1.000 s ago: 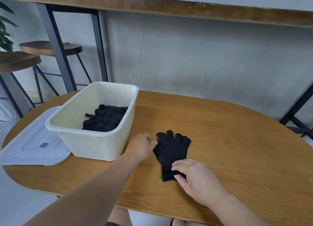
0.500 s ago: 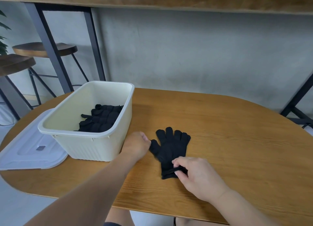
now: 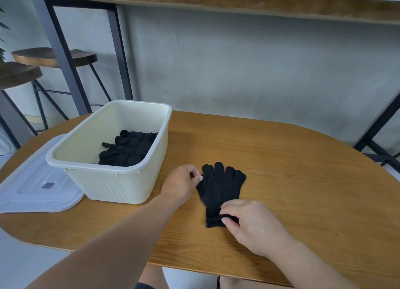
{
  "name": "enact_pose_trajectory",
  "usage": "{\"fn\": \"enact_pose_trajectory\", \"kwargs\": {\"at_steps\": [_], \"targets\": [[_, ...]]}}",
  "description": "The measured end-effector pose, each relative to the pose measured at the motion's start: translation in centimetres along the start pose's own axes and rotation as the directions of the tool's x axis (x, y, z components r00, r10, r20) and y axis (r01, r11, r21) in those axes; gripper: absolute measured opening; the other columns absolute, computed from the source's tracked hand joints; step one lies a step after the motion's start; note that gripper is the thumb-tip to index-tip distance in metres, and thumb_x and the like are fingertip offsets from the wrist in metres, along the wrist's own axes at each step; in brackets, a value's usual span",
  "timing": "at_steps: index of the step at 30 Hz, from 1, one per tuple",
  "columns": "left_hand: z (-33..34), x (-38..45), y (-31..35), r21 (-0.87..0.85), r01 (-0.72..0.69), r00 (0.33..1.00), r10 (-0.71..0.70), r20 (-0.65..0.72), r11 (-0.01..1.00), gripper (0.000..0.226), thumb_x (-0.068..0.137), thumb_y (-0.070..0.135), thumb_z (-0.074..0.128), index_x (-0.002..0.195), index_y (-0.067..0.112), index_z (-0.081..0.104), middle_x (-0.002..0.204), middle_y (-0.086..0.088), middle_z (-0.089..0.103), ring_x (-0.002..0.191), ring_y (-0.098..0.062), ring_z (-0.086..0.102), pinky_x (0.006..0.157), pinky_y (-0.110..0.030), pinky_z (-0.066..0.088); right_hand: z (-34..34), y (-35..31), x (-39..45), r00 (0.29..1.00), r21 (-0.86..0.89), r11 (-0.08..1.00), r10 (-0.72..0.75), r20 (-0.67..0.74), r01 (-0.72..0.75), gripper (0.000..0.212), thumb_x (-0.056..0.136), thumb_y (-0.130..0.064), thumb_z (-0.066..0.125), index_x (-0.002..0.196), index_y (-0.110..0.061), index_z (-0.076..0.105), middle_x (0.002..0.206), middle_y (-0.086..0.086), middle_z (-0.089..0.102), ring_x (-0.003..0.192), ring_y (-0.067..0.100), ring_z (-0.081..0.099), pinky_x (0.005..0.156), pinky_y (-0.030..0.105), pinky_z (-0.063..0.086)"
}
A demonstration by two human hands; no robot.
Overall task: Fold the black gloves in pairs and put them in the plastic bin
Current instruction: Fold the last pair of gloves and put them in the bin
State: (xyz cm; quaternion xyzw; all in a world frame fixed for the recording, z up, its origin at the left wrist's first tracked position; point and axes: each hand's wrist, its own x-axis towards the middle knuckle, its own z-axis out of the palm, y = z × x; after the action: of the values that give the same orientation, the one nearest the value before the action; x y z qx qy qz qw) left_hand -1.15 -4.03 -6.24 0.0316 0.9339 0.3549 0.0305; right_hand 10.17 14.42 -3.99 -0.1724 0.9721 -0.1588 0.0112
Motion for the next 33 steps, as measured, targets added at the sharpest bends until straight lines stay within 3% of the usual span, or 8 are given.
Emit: {"fn": "enact_pose_trajectory", "kwargs": {"at_steps": [4,7,12,16,24,33], "targets": [[0.4,0.4,-0.1,0.017,0.013,1.0,-0.013,-0.02,1.0,0.011,0.09,0.027,0.064,0.083,0.02,0.062,0.081,0.001,0.067,0.077,-0.018,0.063,0.066,-0.032,0.052,0.3,0.2,0.0,1.0,0.0,1.0,-0.008,-0.005,0.008,0.029,0.099,-0.034,0.05,0.122,-0.03,0.067,0.127,-0.022,0.061,0.116,-0.001,0.055,0.101,0.018,0.042],[0.4,0.5,-0.6,-0.009,0.022,1.0,-0.023,-0.009,1.0,0.007,0.09,0.027,0.066,0.089,0.021,0.063,0.081,0.006,0.061,0.075,-0.012,0.058,0.066,-0.028,0.049,0.4,0.3,0.1,1.0,-0.007,1.0,-0.026,-0.008,0.025,0.033,0.098,-0.036,0.051,0.129,-0.033,0.06,0.13,-0.022,0.058,0.119,-0.001,0.052,0.103,0.021,0.04],[0.6,0.9,-1.0,0.009,0.037,0.999,-0.037,0.008,0.999,0.008,0.09,0.032,0.065,0.089,0.024,0.063,0.088,0.009,0.054,0.075,-0.008,0.053,0.062,-0.023,0.041,0.2,0.3,0.7,0.994,-0.095,0.991,-0.102,-0.03,0.098,0.026,0.097,-0.037,0.051,0.117,-0.036,0.067,0.111,-0.02,0.06,0.107,0.002,0.052,0.083,0.015,0.034],[0.7,1.0,-1.2,0.012,0.022,1.0,-0.022,0.006,1.0,0.008,0.091,0.031,0.064,0.089,0.023,0.063,0.093,0.007,0.054,0.078,-0.009,0.052,0.065,-0.023,0.039,-0.3,0.8,0.8,0.992,-0.131,0.987,-0.105,-0.068,0.095,0.023,0.096,-0.033,0.053,0.109,-0.035,0.072,0.102,-0.019,0.061,0.1,0.002,0.053,0.077,0.015,0.035],[0.7,1.0,-1.3,0.005,0.013,1.0,-0.013,0.007,1.0,0.009,0.092,0.03,0.062,0.092,0.021,0.063,0.091,0.007,0.053,0.078,-0.01,0.053,0.065,-0.023,0.041,0.7,0.7,-0.6,0.998,-0.115,0.992,-0.052,0.026,0.055,0.04,0.096,-0.051,0.043,0.129,-0.036,0.061,0.125,-0.023,0.05,0.115,-0.003,0.042,0.09,0.014,0.037],[1.0,0.7,-1.0,0.076,-0.004,1.0,0.005,-0.021,0.997,0.01,0.094,0.031,0.058,0.088,0.022,0.059,0.099,0.003,0.053,0.085,-0.016,0.057,0.076,-0.029,0.05,1.4,-0.2,-1.8,1.0,-0.076,0.997,-0.03,0.004,0.03,0.053,0.095,-0.058,0.029,0.135,-0.034,0.056,0.11,-0.022,0.046,0.108,0.001,0.04,0.092,0.015,0.035]]}}
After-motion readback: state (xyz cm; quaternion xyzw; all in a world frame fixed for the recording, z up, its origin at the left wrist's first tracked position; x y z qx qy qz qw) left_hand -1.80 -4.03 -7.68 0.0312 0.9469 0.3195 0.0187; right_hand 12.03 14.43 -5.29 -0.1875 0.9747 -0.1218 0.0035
